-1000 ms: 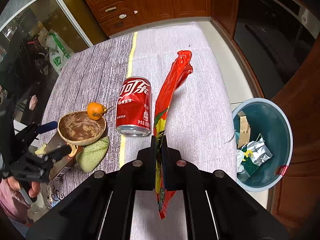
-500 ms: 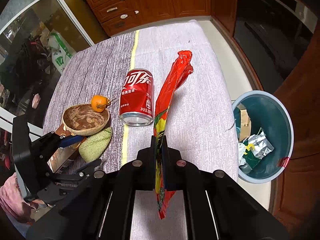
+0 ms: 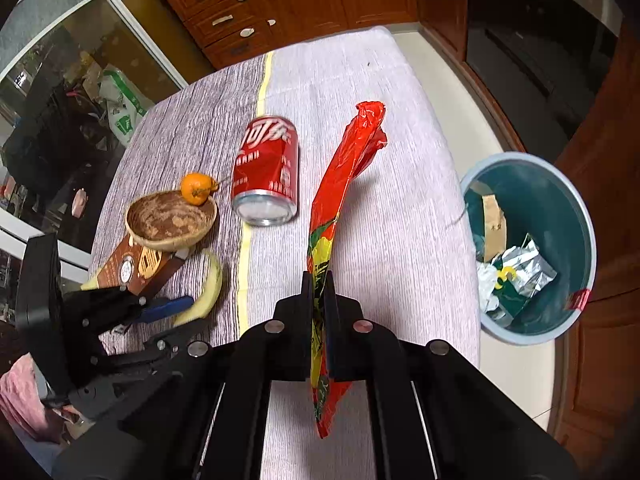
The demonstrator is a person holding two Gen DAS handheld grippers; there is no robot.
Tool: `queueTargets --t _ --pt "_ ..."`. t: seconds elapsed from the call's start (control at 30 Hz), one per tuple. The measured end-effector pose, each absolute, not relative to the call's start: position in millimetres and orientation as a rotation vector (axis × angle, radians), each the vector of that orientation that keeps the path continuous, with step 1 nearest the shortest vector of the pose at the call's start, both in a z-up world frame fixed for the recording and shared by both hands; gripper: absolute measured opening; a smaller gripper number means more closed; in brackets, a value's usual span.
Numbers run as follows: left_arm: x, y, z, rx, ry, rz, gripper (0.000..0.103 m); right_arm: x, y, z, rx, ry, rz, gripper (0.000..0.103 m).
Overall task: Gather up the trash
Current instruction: 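Grasp the green melon rind with the left tool while the right tool holds the chip bag, then carry the melon rind and chip bag over the teal bucket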
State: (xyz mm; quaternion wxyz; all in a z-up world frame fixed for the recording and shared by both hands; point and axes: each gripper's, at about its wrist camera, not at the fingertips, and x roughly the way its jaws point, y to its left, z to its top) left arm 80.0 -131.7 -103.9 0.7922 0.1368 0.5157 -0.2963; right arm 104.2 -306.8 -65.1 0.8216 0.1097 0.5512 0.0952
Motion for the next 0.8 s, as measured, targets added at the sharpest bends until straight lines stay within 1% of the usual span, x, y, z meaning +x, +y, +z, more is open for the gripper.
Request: queueTargets --t 0.07,0.13,0.17,0.2,0.27,0.33,0.37,0.43,0.47,0.6,0.8 --pt "82 -135 -108 0.314 1.118 -0.621 0.039 101 -307 -69 0.235 1.181 0.207 0.005" --pt "82 -137 -111 0.335 1.121 -0.599 0.044 98 -308 -71 0.243 1.183 0.208 0.005" --pt "78 -137 -111 0.354 1.119 -0.588 0.051 97 -309 -71 0.246 1.183 0.209 0.005" --pt "77 -138 -114 0.372 1.122 -0.577 0.055 96 -310 -71 0.249 1.183 0.209 0.005" --pt "77 -137 -120 0.379 1.141 -0.573 0.059 96 -311 -71 0.251 1.182 0.209 0.005" --pt "73 -139 -120 0.396 1.122 -0.576 0.058 95 -311 -72 0.254 1.181 0.209 0.005" --pt "72 -140 -119 0.397 1.123 -0.581 0.056 95 -311 -73 0.256 1.181 0.208 0.005" --pt "66 -142 -116 0.413 1.114 -0.596 0.046 94 -312 -73 0.259 1.181 0.209 0.005" --pt "65 -142 -115 0.416 1.118 -0.609 0.045 93 -312 -73 0.26 1.181 0.209 0.005" --pt "55 -143 -110 0.425 1.104 -0.611 0.044 89 -312 -72 0.262 1.179 0.21 0.005" --pt "50 -155 -80 0.409 1.047 -0.625 0.045 82 -320 -66 0.266 1.16 0.2 0.005"
